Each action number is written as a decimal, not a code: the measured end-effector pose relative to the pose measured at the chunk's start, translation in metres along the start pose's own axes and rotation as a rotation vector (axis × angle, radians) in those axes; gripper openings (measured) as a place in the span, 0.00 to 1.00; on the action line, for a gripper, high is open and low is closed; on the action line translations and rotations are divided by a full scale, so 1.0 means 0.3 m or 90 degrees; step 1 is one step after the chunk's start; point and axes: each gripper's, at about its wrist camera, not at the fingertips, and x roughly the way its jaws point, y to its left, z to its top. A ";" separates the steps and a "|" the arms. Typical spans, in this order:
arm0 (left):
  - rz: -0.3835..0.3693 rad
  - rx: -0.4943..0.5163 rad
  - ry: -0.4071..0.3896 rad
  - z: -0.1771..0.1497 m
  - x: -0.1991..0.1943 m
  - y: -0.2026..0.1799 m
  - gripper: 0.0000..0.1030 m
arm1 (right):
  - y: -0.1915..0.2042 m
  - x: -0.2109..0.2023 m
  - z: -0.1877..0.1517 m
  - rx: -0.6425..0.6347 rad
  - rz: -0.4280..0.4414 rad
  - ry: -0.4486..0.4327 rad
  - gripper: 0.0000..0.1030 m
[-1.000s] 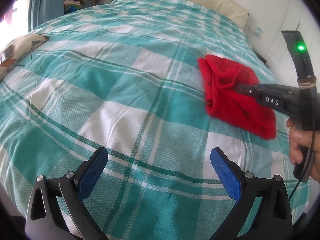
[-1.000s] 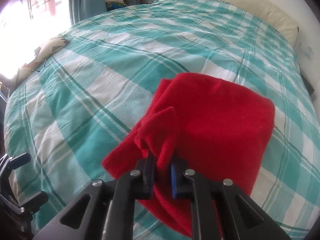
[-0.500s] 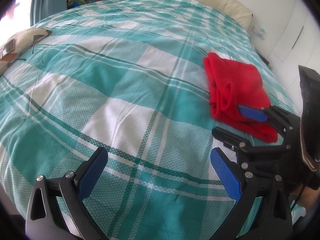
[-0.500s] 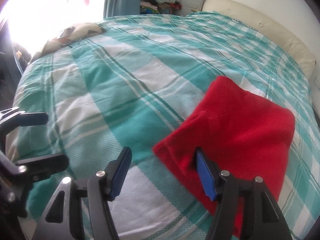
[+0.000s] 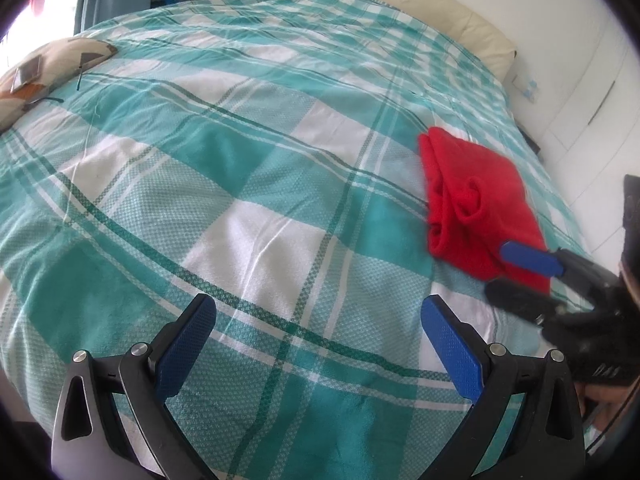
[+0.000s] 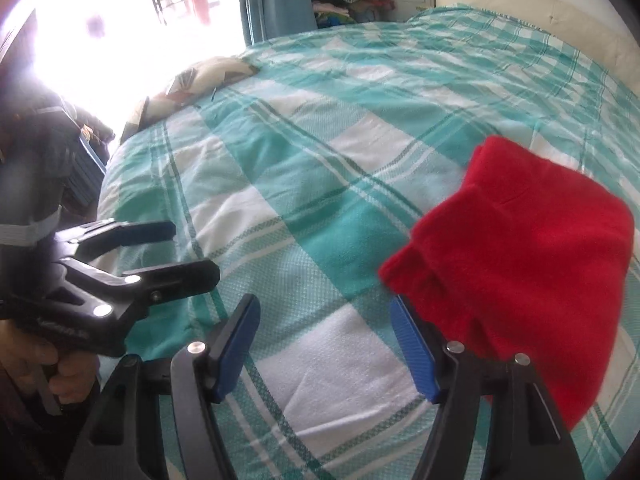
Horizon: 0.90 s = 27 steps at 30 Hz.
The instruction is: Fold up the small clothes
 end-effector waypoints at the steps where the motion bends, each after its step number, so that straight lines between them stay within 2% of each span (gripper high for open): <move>1: 0.003 0.001 -0.002 0.004 -0.002 0.001 0.99 | -0.027 -0.029 0.016 0.018 -0.011 -0.018 0.66; 3: 0.004 -0.001 -0.007 0.007 -0.006 0.002 0.99 | -0.091 -0.067 0.057 0.049 -0.068 -0.050 0.66; 6: 0.010 0.004 -0.008 0.004 -0.005 -0.002 0.99 | -0.202 -0.063 0.112 0.097 -0.198 -0.069 0.66; 8: 0.018 0.011 -0.008 0.000 -0.004 -0.006 0.99 | -0.254 -0.021 0.139 0.118 -0.270 -0.062 0.66; 10: 0.024 0.017 -0.009 -0.003 -0.003 -0.008 0.99 | -0.276 0.033 0.145 0.116 -0.305 -0.046 0.66; 14: 0.029 0.020 -0.007 -0.004 0.001 -0.006 0.99 | -0.187 0.188 0.101 0.025 -0.318 0.028 0.66; 16: 0.030 0.020 -0.003 -0.004 0.004 -0.007 0.99 | -0.154 0.215 0.065 -0.004 -0.342 0.028 0.65; 18: 0.028 0.021 -0.003 -0.005 0.004 -0.012 0.99 | -0.164 0.206 0.043 0.014 -0.341 0.015 0.64; 22: 0.028 0.031 -0.006 -0.009 0.000 -0.027 0.99 | -0.145 0.192 0.032 -0.006 -0.341 0.025 0.64; 27: 0.038 0.038 -0.011 -0.013 -0.006 -0.032 0.99 | -0.114 0.089 -0.001 0.010 -0.285 0.001 0.64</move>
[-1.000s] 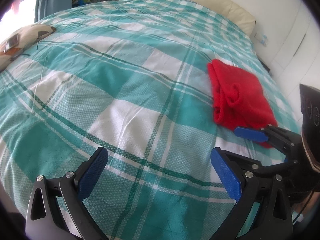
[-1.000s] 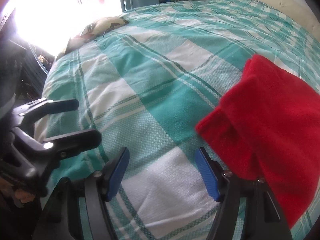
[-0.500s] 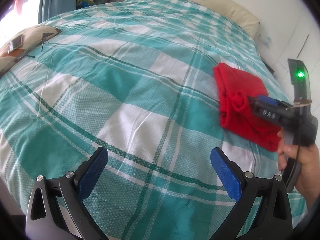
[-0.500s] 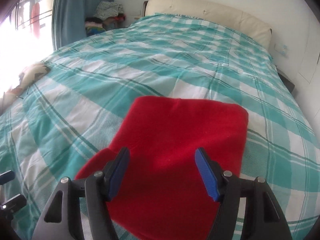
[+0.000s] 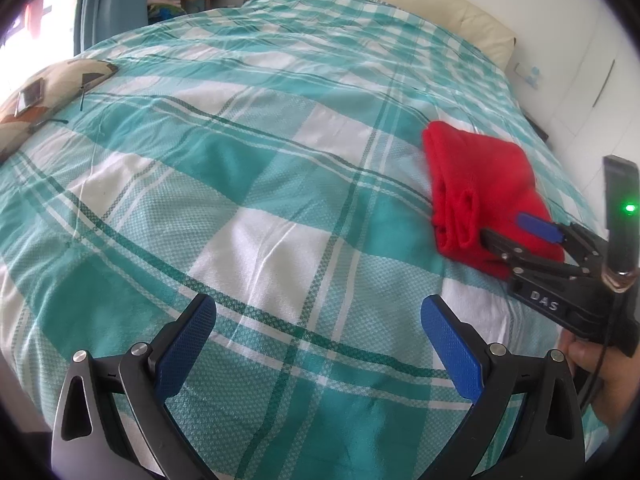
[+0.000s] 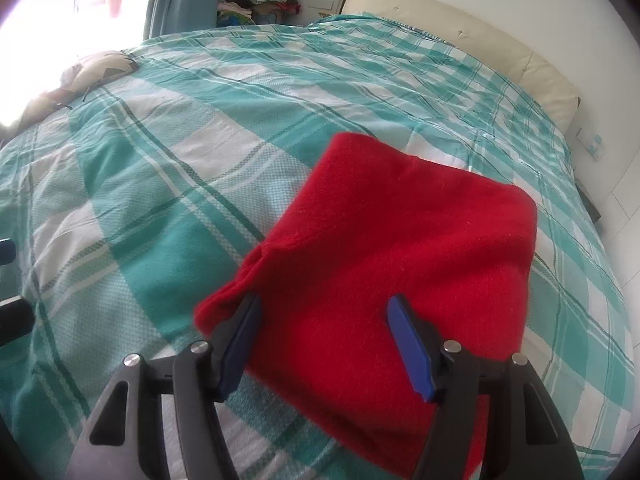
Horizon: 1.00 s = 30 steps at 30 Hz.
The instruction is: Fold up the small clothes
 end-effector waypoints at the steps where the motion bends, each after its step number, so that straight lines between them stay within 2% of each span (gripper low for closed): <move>1: 0.002 0.001 0.000 0.000 -0.001 -0.001 0.99 | -0.016 -0.032 -0.010 0.016 0.009 -0.011 0.64; 6: 0.000 0.002 0.007 -0.001 0.006 -0.010 0.99 | -0.125 -0.132 -0.074 0.106 0.014 -0.043 0.64; 9: -0.003 0.007 0.006 -0.003 0.002 -0.026 0.99 | -0.163 -0.122 -0.098 0.122 0.013 -0.033 0.64; 12: 0.000 0.016 0.005 -0.006 0.001 -0.042 0.99 | -0.165 -0.109 -0.120 0.133 0.040 -0.042 0.64; 16: 0.002 0.026 0.016 -0.012 0.009 -0.048 0.99 | -0.134 -0.079 -0.168 0.132 0.070 -0.001 0.65; 19: -0.041 0.040 0.030 0.035 0.021 -0.059 0.99 | -0.138 -0.129 -0.208 0.144 0.122 0.018 0.64; 21: -0.072 0.043 0.029 0.118 0.043 -0.086 0.99 | -0.191 -0.165 -0.223 0.189 0.137 0.012 0.64; 25: -0.195 0.030 0.071 0.318 0.183 -0.194 0.99 | -0.421 -0.164 -0.194 0.367 0.155 -0.046 0.69; 28: -0.208 0.037 0.122 0.404 0.334 -0.287 0.99 | -0.584 -0.058 -0.162 0.474 0.180 -0.050 0.70; 30: -0.185 0.055 0.150 0.424 0.420 -0.335 0.99 | -0.643 0.044 -0.152 0.518 0.209 -0.019 0.70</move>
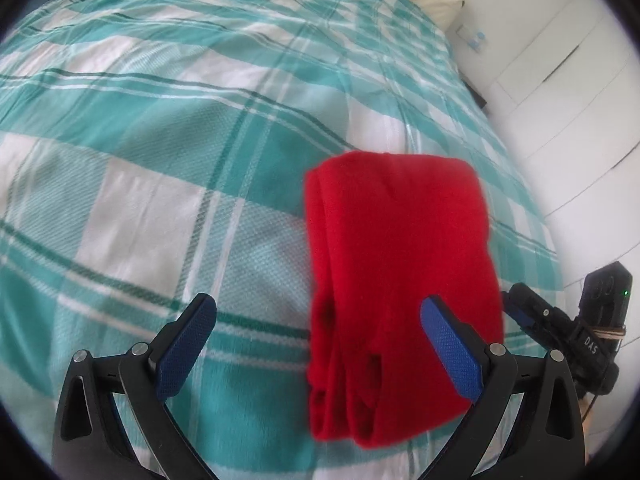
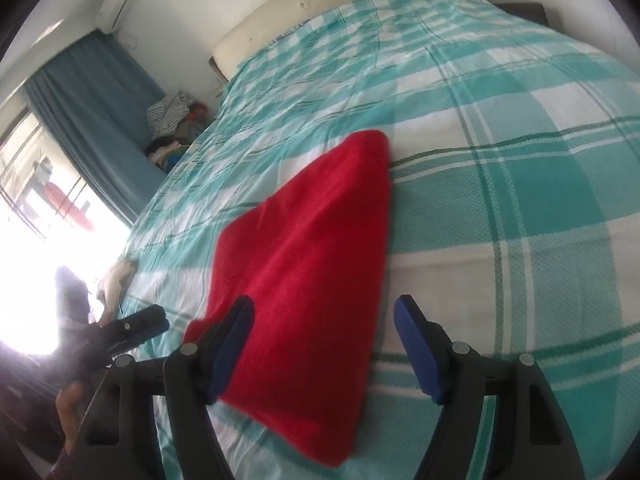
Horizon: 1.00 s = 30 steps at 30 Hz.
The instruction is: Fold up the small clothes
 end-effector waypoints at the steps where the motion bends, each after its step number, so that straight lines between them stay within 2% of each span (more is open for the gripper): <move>1: 0.015 0.008 0.010 0.010 0.033 -0.008 0.99 | -0.023 0.037 0.015 0.021 0.012 0.015 0.70; 3: 0.032 0.028 0.025 0.011 0.081 -0.025 0.99 | -0.038 0.116 0.021 0.049 0.056 0.049 0.69; 4: 0.035 0.039 0.030 0.007 0.097 -0.036 0.97 | -0.030 0.150 0.013 0.050 0.072 0.063 0.65; 5: 0.044 0.053 0.026 -0.002 0.107 -0.050 0.86 | -0.012 0.173 0.007 0.033 0.061 0.070 0.58; 6: 0.049 0.075 0.019 -0.013 0.110 -0.063 0.71 | 0.021 0.184 0.000 -0.007 0.020 0.066 0.54; 7: 0.032 0.095 0.024 -0.021 0.116 -0.079 0.32 | 0.062 0.188 -0.006 -0.057 -0.029 0.058 0.43; 8: 0.014 0.101 0.037 -0.026 0.117 -0.098 0.21 | 0.113 0.183 -0.013 -0.108 -0.068 0.045 0.37; 10: 0.053 0.131 0.006 -0.025 0.066 -0.140 0.17 | 0.214 0.150 -0.028 -0.195 -0.126 0.006 0.32; 13: 0.048 0.165 -0.055 -0.006 -0.068 -0.195 0.17 | 0.343 0.046 -0.031 -0.262 -0.117 -0.059 0.30; 16: 0.030 0.177 -0.114 0.029 -0.211 -0.227 0.17 | 0.425 -0.070 0.003 -0.288 -0.086 -0.116 0.30; 18: 0.019 0.175 -0.128 0.052 -0.256 -0.236 0.18 | 0.446 -0.114 0.044 -0.277 -0.066 -0.130 0.30; 19: 0.018 0.171 -0.128 0.057 -0.258 -0.234 0.25 | 0.437 -0.129 0.064 -0.262 -0.061 -0.134 0.30; 21: 0.050 0.165 -0.128 0.042 -0.233 -0.216 0.54 | 0.386 -0.125 0.094 -0.221 -0.052 -0.114 0.35; 22: 0.076 0.164 -0.127 0.028 -0.207 -0.209 0.75 | 0.343 -0.112 0.096 -0.196 -0.058 -0.091 0.44; 23: 0.104 0.164 -0.128 -0.002 -0.192 -0.194 0.81 | 0.294 -0.099 0.089 -0.177 -0.076 -0.071 0.52; 25: 0.151 0.176 -0.132 -0.076 -0.180 -0.167 0.81 | 0.198 -0.092 0.040 -0.157 -0.132 -0.035 0.62; 27: 0.192 0.190 -0.141 -0.155 -0.195 -0.154 0.82 | 0.116 -0.120 -0.027 -0.150 -0.180 -0.012 0.65; 29: 0.239 0.209 -0.169 -0.235 -0.234 -0.161 0.96 | 0.085 -0.175 -0.094 -0.153 -0.228 -0.011 0.79; 30: 0.267 0.221 -0.191 -0.274 -0.260 -0.174 0.98 | 0.083 -0.212 -0.123 -0.159 -0.245 -0.021 0.83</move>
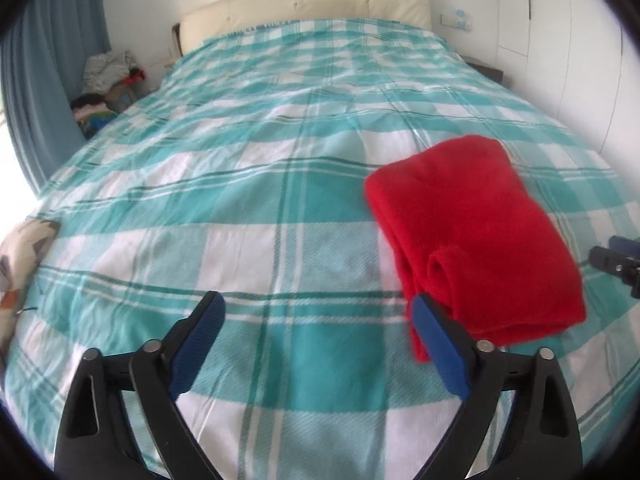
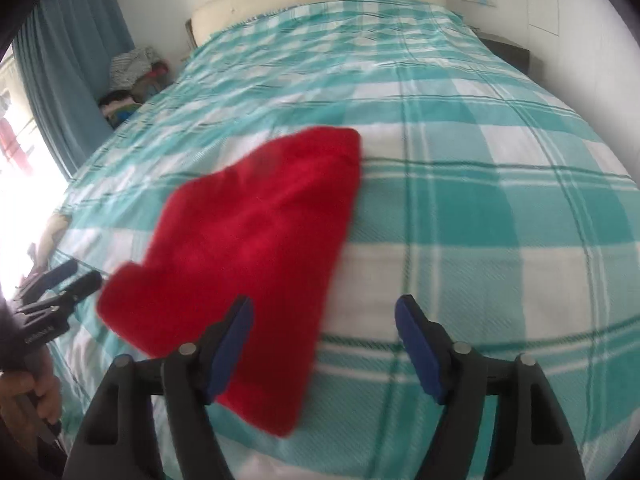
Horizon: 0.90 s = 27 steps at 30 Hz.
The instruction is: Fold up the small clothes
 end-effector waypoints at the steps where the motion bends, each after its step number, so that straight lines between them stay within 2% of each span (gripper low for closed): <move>1: 0.031 0.014 -0.018 -0.020 -0.042 -0.015 0.98 | 0.002 -0.039 -0.023 -0.005 -0.015 -0.014 0.90; 2: 0.054 0.028 -0.031 -0.039 -0.082 -0.031 0.98 | 0.013 -0.085 -0.046 -0.011 -0.025 -0.032 0.95; 5: 0.105 0.029 -0.047 -0.088 -0.202 -0.065 1.00 | 0.064 -0.227 -0.100 -0.027 -0.035 -0.078 0.97; 7: 0.111 0.009 -0.046 -0.119 -0.266 -0.069 1.00 | 0.110 -0.310 -0.129 -0.045 -0.038 -0.095 0.97; 9: 0.093 -0.014 0.013 -0.152 -0.305 -0.063 1.00 | 0.157 -0.387 -0.164 -0.071 -0.058 -0.108 0.98; 11: 0.052 -0.026 0.082 -0.187 -0.322 -0.061 1.00 | 0.197 -0.446 -0.204 -0.094 -0.077 -0.110 0.98; 12: 0.042 -0.033 0.100 -0.205 -0.333 -0.057 1.00 | 0.218 -0.468 -0.226 -0.104 -0.083 -0.108 0.98; 15: 0.046 -0.060 0.091 -0.258 -0.395 -0.055 1.00 | 0.265 -0.514 -0.295 -0.131 -0.100 -0.093 0.98; 19: 0.023 -0.066 0.082 -0.279 -0.459 -0.055 1.00 | 0.295 -0.554 -0.359 -0.144 -0.104 -0.083 0.98; 25: 0.055 -0.049 0.036 -0.266 -0.523 -0.062 1.00 | 0.303 -0.556 -0.391 -0.147 -0.130 -0.078 0.98; 27: 0.045 -0.051 0.035 -0.268 -0.525 -0.060 1.00 | 0.307 -0.560 -0.393 -0.149 -0.131 -0.080 0.98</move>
